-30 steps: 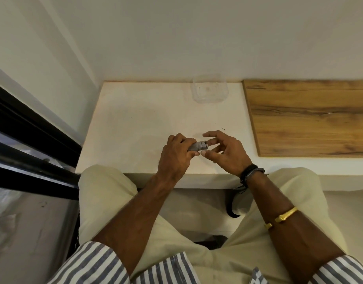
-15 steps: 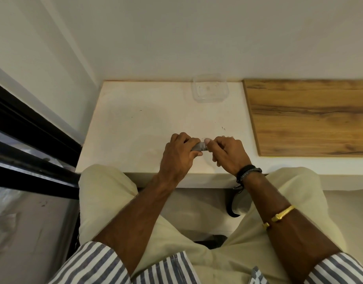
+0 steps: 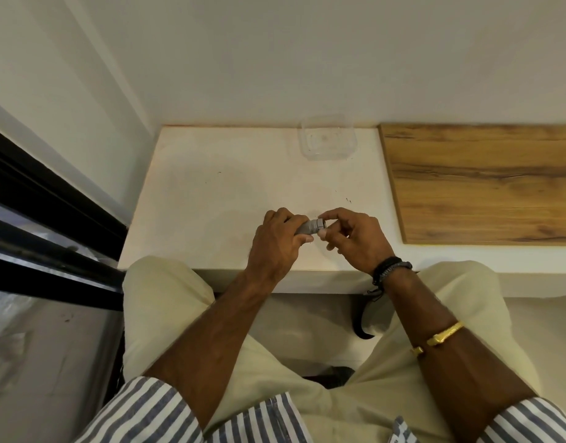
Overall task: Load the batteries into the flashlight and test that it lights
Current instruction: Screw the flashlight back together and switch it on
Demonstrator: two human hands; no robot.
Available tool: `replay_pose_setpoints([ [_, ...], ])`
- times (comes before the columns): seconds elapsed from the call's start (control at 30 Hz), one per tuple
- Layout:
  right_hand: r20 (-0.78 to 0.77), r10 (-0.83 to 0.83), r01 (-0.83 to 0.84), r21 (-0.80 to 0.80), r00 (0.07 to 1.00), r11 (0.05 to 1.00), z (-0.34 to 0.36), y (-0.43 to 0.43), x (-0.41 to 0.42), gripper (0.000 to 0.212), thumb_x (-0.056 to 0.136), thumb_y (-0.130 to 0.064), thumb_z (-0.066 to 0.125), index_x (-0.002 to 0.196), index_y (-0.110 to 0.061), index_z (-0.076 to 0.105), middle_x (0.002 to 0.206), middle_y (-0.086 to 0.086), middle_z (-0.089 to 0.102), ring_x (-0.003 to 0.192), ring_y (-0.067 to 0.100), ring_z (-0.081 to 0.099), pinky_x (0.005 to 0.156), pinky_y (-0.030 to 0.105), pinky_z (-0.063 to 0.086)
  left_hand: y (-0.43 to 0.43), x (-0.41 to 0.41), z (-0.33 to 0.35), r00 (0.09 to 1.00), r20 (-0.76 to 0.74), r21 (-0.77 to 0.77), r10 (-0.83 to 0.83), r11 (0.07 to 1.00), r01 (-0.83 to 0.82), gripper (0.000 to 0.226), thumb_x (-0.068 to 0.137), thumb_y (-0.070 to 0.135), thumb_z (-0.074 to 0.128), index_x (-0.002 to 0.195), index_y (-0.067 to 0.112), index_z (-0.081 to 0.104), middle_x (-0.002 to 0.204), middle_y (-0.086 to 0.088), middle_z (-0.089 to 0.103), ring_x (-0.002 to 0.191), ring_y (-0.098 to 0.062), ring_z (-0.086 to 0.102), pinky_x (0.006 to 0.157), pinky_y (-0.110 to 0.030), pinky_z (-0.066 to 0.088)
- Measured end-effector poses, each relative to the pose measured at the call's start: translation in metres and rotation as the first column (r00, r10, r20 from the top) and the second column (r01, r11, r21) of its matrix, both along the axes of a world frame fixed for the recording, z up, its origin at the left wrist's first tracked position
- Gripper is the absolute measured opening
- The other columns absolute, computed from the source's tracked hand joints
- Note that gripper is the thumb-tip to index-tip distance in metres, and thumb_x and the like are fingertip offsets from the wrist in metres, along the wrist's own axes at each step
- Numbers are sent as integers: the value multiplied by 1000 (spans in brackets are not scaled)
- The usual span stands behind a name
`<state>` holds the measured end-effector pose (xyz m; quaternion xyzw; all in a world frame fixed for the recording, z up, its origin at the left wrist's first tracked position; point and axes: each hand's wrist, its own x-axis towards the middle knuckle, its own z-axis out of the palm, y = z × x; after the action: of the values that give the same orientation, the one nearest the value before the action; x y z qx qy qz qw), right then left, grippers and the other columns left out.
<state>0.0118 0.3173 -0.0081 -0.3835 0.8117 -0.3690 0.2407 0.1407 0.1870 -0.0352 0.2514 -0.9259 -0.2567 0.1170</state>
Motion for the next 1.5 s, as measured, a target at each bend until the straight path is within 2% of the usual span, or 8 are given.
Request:
replay_pose_setpoints([
  [0.2, -80, -34, 38, 51, 996, 998, -7, -2, -1, 48, 102, -50, 48, 81, -11, 67, 59, -4, 67, 60, 18, 66, 91, 52, 53, 1, -1, 3, 999, -7, -49, -39, 998, 38, 35, 95, 33, 64, 125, 13, 65, 113, -8, 63, 105, -26, 52, 82, -38, 49],
  [0.33, -106, -78, 85, 71, 991, 994, -11, -6, 1, 62, 105, -50, 38, 57, -16, 58, 44, -10, 51, 62, 23, 64, 117, 50, 34, 3, -1, 3, 998, -12, -58, -63, 996, 63, 34, 95, 33, 64, 124, 14, 65, 113, -7, 63, 104, -25, 52, 81, -39, 49],
  [0.47, 37, -83, 82, 33, 996, 996, -8, -1, -1, 39, 94, -64, 54, 97, -27, 65, 74, -11, 72, 64, 10, 71, 95, 49, 56, 0, 0, 0, 999, -26, -2, -20, 1000, 20, 35, 96, 33, 63, 125, 14, 65, 110, -7, 62, 103, -23, 51, 79, -36, 50],
  [0.57, -10, 30, -30, -3, 999, 1000, -4, 3, -5, 42, 85, -43, 77, 123, -35, 61, 106, -10, 71, 80, 9, 72, 93, 49, 57, -3, 1, -3, 1000, -1, 31, -9, 999, 9, 35, 97, 31, 61, 127, 13, 64, 112, -9, 61, 105, -24, 51, 82, -37, 51],
  [0.7, -46, 15, -16, -35, 999, 999, -1, 2, -4, 30, 89, -19, 77, 117, -25, 70, 100, -5, 75, 77, 10, 71, 91, 54, 57, -2, 1, -3, 1000, -9, 43, -8, 999, 9, 36, 96, 32, 63, 126, 13, 64, 111, -8, 62, 104, -24, 51, 82, -37, 50],
  [1.1, -127, 3, -1, 21, 992, 1000, -11, -2, 1, 22, 104, -40, 50, 106, -20, 60, 71, -5, 73, 67, 8, 68, 106, 44, 41, -2, 1, 1, 999, -27, -6, -43, 999, 43, 30, 99, 33, 57, 122, 17, 65, 106, -7, 63, 98, -24, 51, 79, -42, 50],
  [1.3, -210, 35, -65, -138, 977, 988, -9, -3, 3, 20, 103, -32, 55, 102, -13, 63, 77, 1, 70, 66, 15, 63, 73, 45, 54, -4, -1, -2, 985, -109, 281, -134, 946, 160, 23, 97, 15, 60, 118, 5, 65, 97, -13, 68, 87, -26, 59, 81, -47, 52],
  [1.5, -217, -75, 39, -164, 973, 986, -13, -11, 9, 22, 102, -27, 57, 95, -7, 62, 72, -3, 64, 59, 7, 54, 61, 26, 39, -2, -2, -6, 990, -105, 221, -90, 969, 111, 22, 98, 21, 58, 113, 7, 66, 95, -9, 68, 85, -24, 57, 77, -48, 52],
])
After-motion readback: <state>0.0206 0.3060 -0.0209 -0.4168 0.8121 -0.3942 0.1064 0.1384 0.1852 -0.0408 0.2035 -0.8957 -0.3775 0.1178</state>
